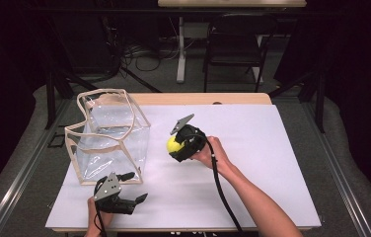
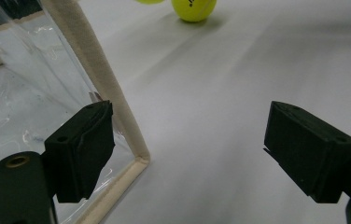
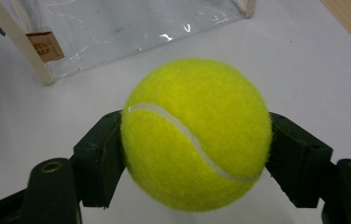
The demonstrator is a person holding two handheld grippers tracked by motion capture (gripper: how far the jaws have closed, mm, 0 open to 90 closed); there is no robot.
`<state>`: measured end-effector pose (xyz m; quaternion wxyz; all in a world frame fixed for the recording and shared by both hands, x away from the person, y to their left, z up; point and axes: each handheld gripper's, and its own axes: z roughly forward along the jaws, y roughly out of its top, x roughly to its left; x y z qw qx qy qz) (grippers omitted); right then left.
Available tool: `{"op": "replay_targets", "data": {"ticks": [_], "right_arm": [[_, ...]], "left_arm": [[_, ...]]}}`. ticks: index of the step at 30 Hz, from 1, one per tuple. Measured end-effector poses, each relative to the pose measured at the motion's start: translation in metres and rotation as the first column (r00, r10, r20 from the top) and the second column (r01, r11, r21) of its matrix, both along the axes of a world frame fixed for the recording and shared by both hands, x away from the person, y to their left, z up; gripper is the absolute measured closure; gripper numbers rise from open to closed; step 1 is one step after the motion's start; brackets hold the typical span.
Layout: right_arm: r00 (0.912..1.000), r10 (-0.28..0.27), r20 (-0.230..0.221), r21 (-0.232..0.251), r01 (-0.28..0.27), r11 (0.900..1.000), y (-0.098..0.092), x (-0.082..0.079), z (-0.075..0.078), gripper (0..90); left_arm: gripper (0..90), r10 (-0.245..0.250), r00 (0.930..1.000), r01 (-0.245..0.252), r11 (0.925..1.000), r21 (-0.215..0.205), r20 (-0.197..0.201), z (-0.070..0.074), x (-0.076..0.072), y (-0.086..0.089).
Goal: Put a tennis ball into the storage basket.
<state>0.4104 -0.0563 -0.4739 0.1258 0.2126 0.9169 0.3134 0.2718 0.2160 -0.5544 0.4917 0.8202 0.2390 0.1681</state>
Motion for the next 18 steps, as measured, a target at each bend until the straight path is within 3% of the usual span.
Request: {"op": "replay_targets", "data": {"ticks": [18], "right_arm": [[0.9999,0.013,0.002,-0.019,-0.013,1.0,0.0093,0.0086,0.0071,26.7]], "left_arm": [[16.1,0.0,1.0,0.0,1.0,0.003,-0.002,0.0002,-0.0001,-0.0001]]}}
